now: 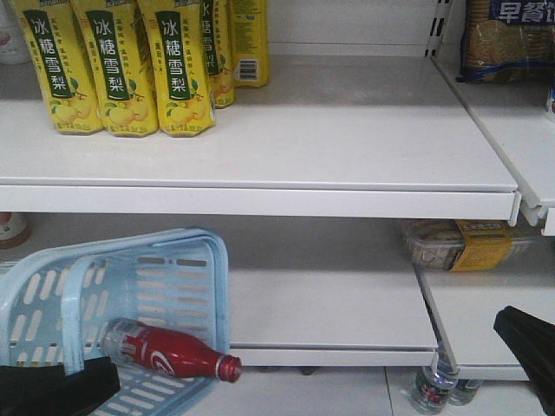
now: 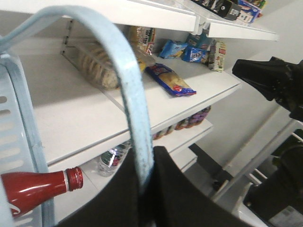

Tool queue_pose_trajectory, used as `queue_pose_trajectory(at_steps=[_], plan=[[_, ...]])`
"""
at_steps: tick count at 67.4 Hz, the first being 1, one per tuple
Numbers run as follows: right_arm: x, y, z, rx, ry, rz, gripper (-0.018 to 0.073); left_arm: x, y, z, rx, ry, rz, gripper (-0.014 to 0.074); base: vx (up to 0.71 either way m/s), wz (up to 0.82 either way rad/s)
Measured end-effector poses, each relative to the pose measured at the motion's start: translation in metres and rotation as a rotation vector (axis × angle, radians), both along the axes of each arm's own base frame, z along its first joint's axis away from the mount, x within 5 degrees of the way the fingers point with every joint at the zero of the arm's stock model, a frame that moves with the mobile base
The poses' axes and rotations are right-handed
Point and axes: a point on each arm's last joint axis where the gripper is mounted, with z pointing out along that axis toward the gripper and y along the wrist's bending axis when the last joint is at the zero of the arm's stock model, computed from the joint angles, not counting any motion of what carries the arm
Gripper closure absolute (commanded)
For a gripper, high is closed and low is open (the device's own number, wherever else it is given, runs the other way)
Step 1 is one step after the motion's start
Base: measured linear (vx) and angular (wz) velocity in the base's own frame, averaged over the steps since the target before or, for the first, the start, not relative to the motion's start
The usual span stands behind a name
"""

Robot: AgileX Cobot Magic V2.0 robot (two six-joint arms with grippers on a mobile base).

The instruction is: Place coke in basket with both arms

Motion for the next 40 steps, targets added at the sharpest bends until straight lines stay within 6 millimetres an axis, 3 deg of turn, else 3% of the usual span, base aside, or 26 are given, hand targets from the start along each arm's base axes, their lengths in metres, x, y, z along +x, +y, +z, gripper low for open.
queue_pose_trajectory(at_steps=[40], plan=[[0.000, 0.000, 0.000, 0.000, 0.000, 0.000, 0.0569, -0.007, 0.014, -0.003, -0.004, -0.078, 0.165, 0.0603, 0.00, 0.00]])
